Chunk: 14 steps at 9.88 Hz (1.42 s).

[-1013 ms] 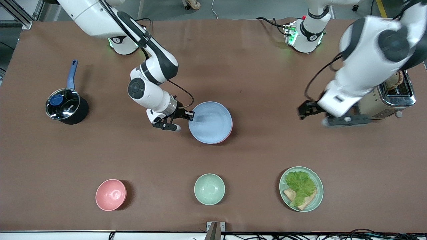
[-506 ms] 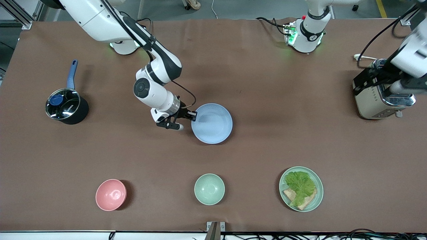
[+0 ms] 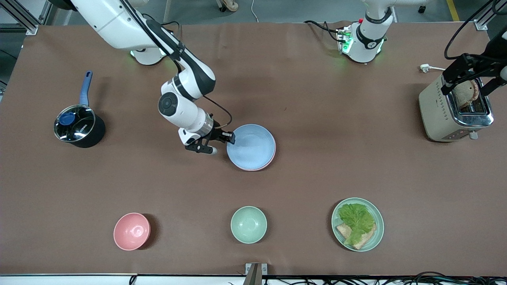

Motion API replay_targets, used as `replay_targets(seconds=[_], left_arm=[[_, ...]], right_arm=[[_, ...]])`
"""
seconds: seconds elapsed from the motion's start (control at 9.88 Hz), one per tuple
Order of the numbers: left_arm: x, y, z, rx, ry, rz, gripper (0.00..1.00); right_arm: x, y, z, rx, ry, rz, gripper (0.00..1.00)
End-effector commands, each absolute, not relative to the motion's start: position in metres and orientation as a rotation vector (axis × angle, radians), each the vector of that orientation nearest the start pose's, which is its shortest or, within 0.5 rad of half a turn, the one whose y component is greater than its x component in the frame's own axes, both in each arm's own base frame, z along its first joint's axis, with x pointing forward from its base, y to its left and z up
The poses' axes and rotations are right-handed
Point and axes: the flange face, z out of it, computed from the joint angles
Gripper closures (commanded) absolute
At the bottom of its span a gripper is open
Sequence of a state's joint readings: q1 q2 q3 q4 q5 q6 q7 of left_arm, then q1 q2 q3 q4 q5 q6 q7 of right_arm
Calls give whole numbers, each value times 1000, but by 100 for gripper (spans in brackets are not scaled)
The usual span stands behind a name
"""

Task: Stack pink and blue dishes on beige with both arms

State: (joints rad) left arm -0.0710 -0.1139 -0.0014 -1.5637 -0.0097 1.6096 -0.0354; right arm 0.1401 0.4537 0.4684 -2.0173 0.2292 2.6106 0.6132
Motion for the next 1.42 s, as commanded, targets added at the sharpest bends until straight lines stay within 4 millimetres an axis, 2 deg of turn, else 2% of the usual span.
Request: replay_targets(seconds=[0.0,0.1,0.2,0.3,0.41,0.51,0.71,0.91,1.01,1.11,1.32], left_arm=[[542,-40,694,-3134,56,-105,0],[538,-41,697,-3136,49,-111,0],[532,-41,698,-3137,-8,-97,0],[529,-42,698,-3138,-45,-95,0],[527,-43,699,-3140,-49,-92,0],[522,-44,699,-3143,-46,-89,0],[518,-44,696,-3145,-58,-74,0],[518,-45,696,-3155,-68,-73,0],[517,-46,694,-3169,-62,-57,0],[517,-47,692,-3169,-45,-42,0],[519,-48,688,-3162,-10,-26,0]], right_arm=[[530,271,368,-2919,320,-54,0],[537,239,409,-3022,310,-118,0],[550,197,451,-3089,382,-165,0],[566,148,494,-3101,491,-174,0],[574,112,529,-3110,502,-184,0],[579,66,561,-3108,529,-196,0],[561,5,615,-3118,572,-165,0],[539,-43,654,-3086,548,-96,0],[529,-58,683,-3057,459,-87,0],[527,-59,698,-3084,326,-93,0],[529,-61,691,-3087,293,-66,0]])
